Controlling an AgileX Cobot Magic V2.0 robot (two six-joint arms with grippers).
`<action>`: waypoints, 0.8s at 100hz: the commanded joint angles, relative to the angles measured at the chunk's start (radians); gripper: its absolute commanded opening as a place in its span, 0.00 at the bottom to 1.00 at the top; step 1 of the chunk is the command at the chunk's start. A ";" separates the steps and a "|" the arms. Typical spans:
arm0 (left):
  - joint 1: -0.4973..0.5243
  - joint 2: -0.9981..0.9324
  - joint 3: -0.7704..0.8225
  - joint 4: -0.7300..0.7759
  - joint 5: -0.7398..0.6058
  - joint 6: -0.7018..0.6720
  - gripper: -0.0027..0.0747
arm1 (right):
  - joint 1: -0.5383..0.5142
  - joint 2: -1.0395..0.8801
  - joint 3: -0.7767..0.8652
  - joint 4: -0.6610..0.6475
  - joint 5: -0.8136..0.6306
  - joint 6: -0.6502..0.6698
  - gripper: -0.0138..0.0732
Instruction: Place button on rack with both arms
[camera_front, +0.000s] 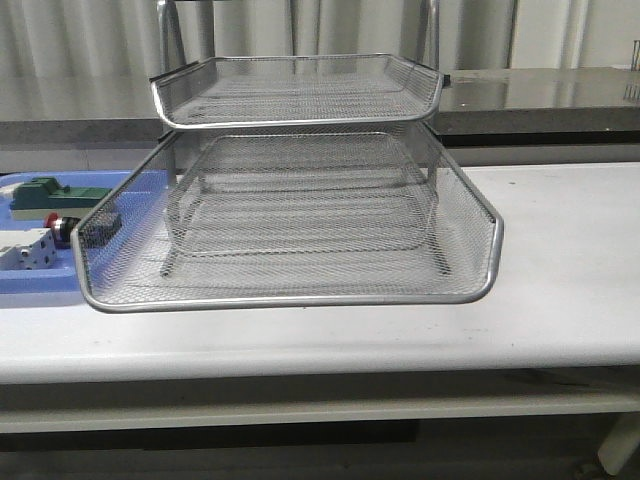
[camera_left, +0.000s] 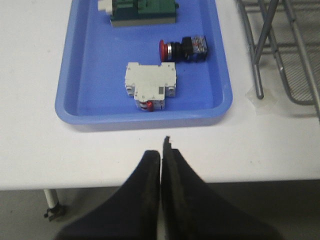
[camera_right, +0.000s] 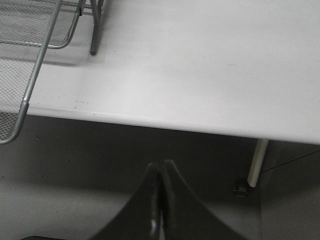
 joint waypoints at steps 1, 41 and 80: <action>0.003 0.064 -0.076 0.003 0.003 0.021 0.04 | 0.001 -0.004 -0.025 -0.010 -0.051 -0.001 0.08; 0.001 0.164 -0.139 -0.019 0.080 0.116 0.42 | 0.001 -0.004 -0.025 -0.010 -0.051 -0.001 0.08; 0.001 0.164 -0.139 -0.033 0.066 0.116 0.89 | 0.001 -0.004 -0.025 -0.010 -0.051 -0.001 0.08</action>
